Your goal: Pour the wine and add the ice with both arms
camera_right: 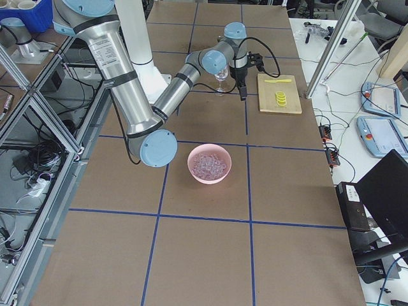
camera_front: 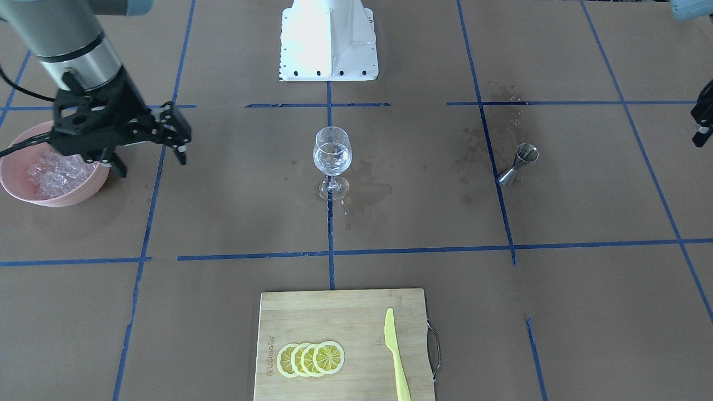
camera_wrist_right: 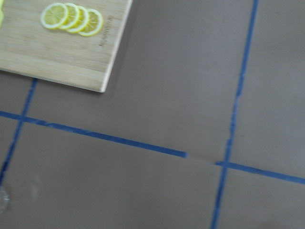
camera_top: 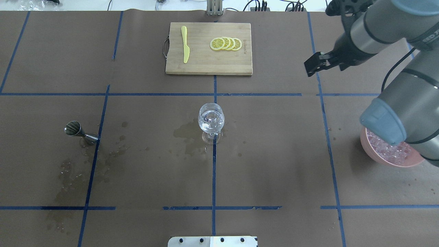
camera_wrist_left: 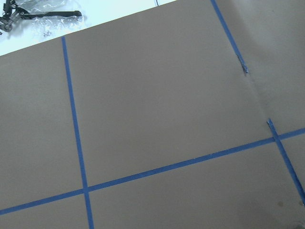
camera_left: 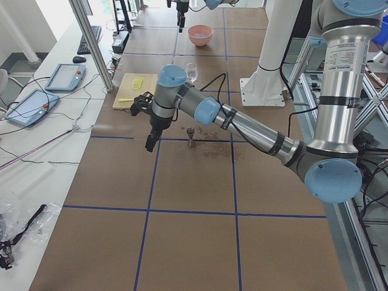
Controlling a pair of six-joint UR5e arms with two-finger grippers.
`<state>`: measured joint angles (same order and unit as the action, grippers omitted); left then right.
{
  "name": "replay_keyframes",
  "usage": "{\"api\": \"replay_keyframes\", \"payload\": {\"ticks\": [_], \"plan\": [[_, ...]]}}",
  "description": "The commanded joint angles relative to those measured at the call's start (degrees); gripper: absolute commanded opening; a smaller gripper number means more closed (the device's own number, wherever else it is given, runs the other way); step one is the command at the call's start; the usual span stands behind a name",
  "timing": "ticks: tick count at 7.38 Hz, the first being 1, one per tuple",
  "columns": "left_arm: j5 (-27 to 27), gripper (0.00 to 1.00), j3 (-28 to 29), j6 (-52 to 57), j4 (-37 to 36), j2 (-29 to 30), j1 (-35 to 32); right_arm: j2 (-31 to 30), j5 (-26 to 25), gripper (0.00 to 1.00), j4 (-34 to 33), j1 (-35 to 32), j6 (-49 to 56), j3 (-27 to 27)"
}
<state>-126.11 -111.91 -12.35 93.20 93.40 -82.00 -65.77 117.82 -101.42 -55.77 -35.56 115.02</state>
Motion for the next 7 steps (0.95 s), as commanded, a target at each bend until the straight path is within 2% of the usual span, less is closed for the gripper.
{"api": "replay_keyframes", "payload": {"ticks": [1, 3, 4, 7], "plan": [[-10.5, 1.00, 10.6, 9.5, -0.6, 1.3, -8.5, -4.5, 0.7, 1.00, -8.9, -8.0, 18.7, -1.1], [-10.7, 1.00, 14.7, 17.8, -0.7, 0.1, -11.1, -11.6, 4.6, 1.00, -8.3, -13.8, 23.9, -1.1], [-10.7, 1.00, 14.6, 18.6, -0.6, -1.9, -11.8, -14.4, 6.4, 1.00, -8.3, -17.3, 30.0, -1.9], [-10.1, 1.00, 16.4, 18.6, -0.8, -2.3, -11.6, -22.0, 14.1, 1.00, -8.2, -29.7, 46.4, -5.0]]}}
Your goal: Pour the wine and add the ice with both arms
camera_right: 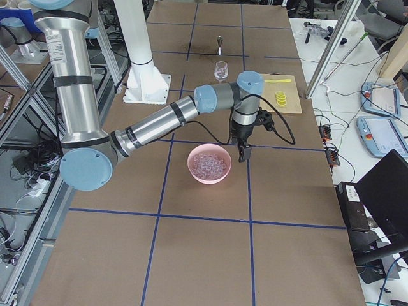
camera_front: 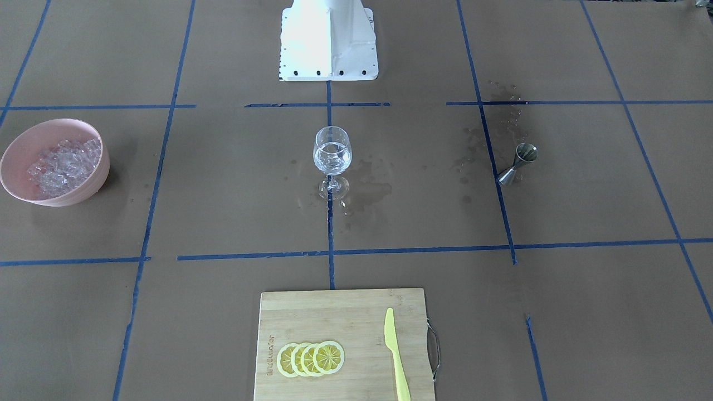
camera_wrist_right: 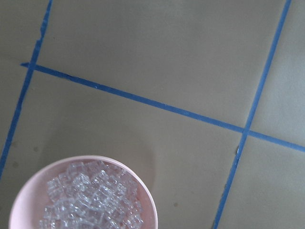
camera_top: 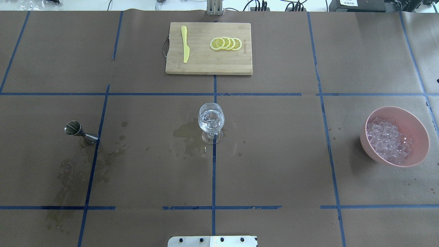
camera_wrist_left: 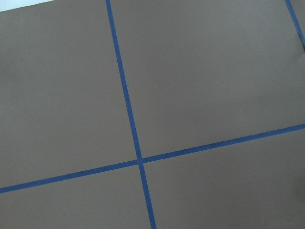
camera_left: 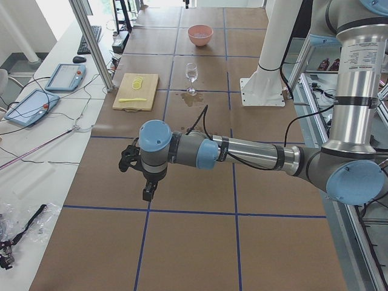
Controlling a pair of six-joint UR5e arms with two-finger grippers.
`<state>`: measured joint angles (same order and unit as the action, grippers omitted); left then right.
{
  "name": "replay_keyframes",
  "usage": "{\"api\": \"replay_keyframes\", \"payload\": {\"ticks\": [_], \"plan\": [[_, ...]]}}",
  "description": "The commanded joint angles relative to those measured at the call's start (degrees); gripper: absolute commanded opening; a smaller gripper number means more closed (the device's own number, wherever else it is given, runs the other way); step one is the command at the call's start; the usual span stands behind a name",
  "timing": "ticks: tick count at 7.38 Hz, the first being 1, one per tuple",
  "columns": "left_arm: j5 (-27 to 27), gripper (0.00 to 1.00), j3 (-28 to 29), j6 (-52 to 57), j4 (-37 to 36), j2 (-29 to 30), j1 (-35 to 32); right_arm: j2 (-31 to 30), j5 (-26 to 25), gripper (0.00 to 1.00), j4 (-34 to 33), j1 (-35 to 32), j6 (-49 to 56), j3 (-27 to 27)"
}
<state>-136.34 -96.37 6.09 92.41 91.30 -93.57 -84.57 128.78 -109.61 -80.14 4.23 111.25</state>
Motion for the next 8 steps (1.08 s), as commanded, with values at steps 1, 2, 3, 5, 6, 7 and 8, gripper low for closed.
{"api": "replay_keyframes", "payload": {"ticks": [1, 2, 3, 5, 6, 7, 8], "plan": [[0.0, 1.00, 0.9, 0.1, -0.1, -0.2, 0.0, -5.3, 3.4, 1.00, 0.1, -7.7, 11.4, -3.0], [0.0, 1.00, 0.9, 0.1, -0.2, -0.2, 0.0, -7.3, 3.4, 1.00, 2.2, -8.2, 12.2, -4.3], [0.0, 1.00, 0.8, 0.0, -0.3, -0.2, 0.0, -8.4, 3.4, 1.00, 5.5, -9.0, 11.9, -7.2], [0.0, 1.00, 0.8, 0.0, -0.2, -0.7, 0.0, -7.7, 3.4, 1.00, 12.3, -9.0, 10.8, -13.0], [0.0, 1.00, 0.8, 0.0, -0.2, -0.7, 0.0, -7.2, 3.4, 1.00, 16.8, -9.0, 9.4, -16.6], [0.0, 1.00, 0.8, -0.3, -0.3, -0.6, 0.0, -7.1, 3.5, 1.00, 18.7, -9.0, 4.8, -18.0], [0.0, 1.00, 1.1, -0.5, -0.3, -0.6, 0.0, -7.1, 4.7, 1.00, 19.0, -9.0, 0.7, -18.0]]}}
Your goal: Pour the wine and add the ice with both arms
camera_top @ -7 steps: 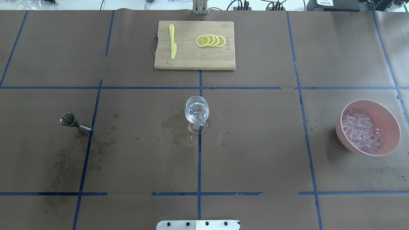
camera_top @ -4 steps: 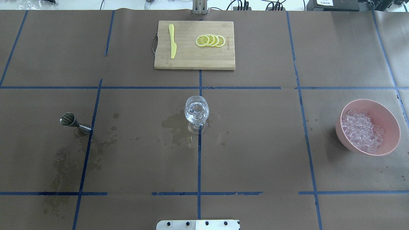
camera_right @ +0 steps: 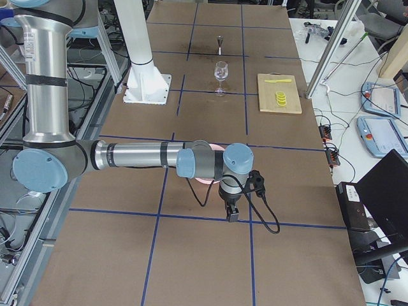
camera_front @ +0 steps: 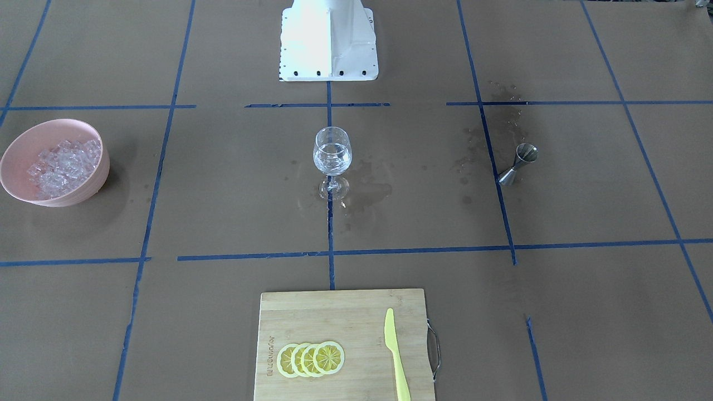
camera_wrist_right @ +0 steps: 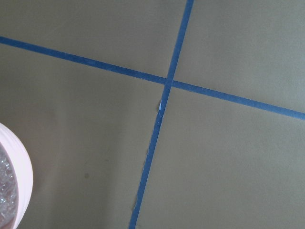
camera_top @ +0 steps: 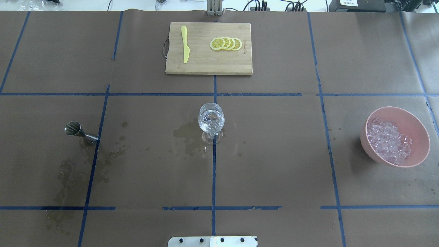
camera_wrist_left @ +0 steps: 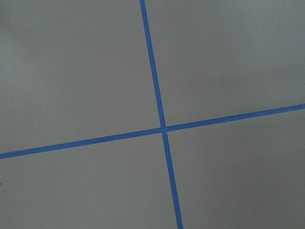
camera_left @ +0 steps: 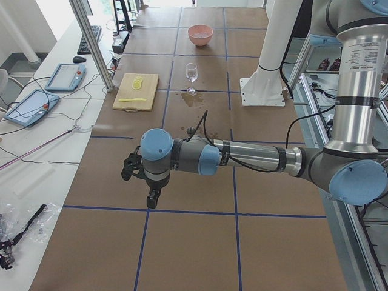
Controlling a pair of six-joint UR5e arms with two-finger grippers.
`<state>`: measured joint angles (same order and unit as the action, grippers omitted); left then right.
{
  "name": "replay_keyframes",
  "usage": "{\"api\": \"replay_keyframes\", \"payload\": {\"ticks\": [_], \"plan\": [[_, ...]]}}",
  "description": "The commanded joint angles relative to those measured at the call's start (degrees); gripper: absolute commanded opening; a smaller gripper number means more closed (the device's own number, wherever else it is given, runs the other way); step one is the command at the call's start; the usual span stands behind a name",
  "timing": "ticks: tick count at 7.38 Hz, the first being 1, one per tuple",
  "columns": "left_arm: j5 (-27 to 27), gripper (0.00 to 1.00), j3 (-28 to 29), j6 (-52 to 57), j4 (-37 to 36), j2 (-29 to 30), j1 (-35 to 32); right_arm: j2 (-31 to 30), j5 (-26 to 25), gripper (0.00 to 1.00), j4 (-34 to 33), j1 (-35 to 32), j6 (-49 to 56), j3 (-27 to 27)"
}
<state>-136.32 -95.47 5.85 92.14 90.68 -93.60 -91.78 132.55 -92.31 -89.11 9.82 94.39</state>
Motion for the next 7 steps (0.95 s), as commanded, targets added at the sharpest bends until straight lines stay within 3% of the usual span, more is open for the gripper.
{"api": "replay_keyframes", "payload": {"ticks": [1, 4, 7], "plan": [[0.0, 1.00, 0.4, -0.4, -0.1, -0.2, 0.0, 0.1, 5.2, 1.00, 1.8, 0.0, -6.6, -1.0], [0.0, 1.00, 0.9, -7.5, 0.1, -0.8, 0.2, 0.4, 6.3, 1.00, 2.6, 0.0, -12.7, -0.6], [0.1, 1.00, 2.3, -7.5, 0.3, -1.1, 1.0, 0.5, 6.4, 1.00, 3.4, 0.0, -15.2, -0.4]]}}
